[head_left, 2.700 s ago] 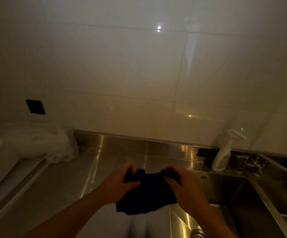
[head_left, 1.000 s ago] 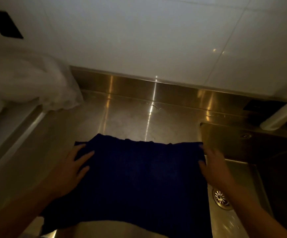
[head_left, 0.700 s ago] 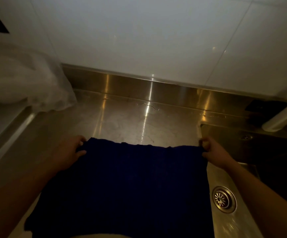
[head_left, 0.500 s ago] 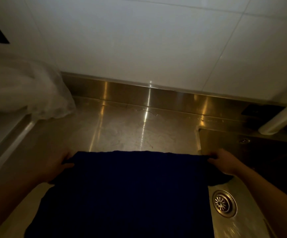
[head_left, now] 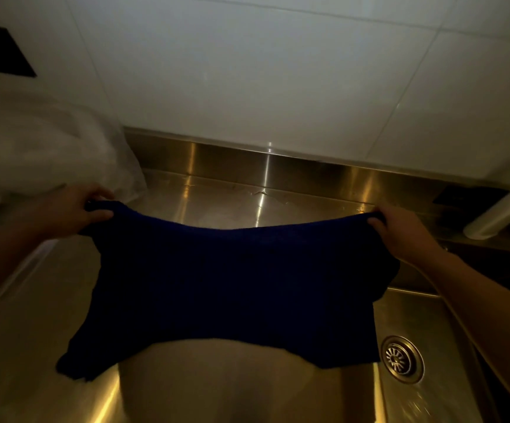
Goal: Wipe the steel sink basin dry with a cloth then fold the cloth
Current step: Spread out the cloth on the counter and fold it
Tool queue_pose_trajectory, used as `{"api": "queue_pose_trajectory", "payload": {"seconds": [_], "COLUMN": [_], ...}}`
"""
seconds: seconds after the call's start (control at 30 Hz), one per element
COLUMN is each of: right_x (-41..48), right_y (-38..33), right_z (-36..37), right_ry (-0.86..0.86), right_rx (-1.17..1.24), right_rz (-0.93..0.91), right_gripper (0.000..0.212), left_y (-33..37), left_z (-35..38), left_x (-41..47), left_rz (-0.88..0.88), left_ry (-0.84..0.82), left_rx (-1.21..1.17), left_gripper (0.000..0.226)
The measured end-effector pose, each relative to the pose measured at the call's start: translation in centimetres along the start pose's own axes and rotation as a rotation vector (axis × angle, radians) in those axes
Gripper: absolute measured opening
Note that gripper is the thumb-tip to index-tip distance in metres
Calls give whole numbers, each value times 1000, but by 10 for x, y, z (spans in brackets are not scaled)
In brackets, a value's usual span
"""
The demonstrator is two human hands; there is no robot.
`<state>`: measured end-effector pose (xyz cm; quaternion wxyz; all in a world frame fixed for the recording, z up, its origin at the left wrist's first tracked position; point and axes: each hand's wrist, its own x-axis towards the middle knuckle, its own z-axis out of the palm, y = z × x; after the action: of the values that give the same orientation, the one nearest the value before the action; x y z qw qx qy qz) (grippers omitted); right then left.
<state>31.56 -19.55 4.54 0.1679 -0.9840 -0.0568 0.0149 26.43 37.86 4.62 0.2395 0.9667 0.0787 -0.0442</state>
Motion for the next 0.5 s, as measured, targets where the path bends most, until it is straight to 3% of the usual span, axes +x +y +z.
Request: {"api": "queue_pose_trajectory", "payload": {"seconds": [0.17, 0.3, 0.37, 0.43, 0.5], "right_x": [-14, -43, -60, -72, -79], "right_y": [-2, -29, -63, -108, -153], "right_z": [-27, -74, -106, -133, -146], "right_ry": [64, 126, 100, 9, -94], "right_rx": [22, 86, 136, 139, 132], "right_rz": [-51, -200, -324, -418, -490], "right_gripper": [5, 15, 18, 15, 11], "left_y": [-22, -39, 13, 102, 204], "left_z": [-15, -28, -39, -41, -35], "left_x": [-20, -36, -55, -75, -92], "left_rz": [75, 121, 173, 276, 469], "left_ry": [11, -141, -159, -162, -292], "left_rx": [21, 203, 203, -115, -437], "left_gripper": [18, 22, 33, 61, 78]}}
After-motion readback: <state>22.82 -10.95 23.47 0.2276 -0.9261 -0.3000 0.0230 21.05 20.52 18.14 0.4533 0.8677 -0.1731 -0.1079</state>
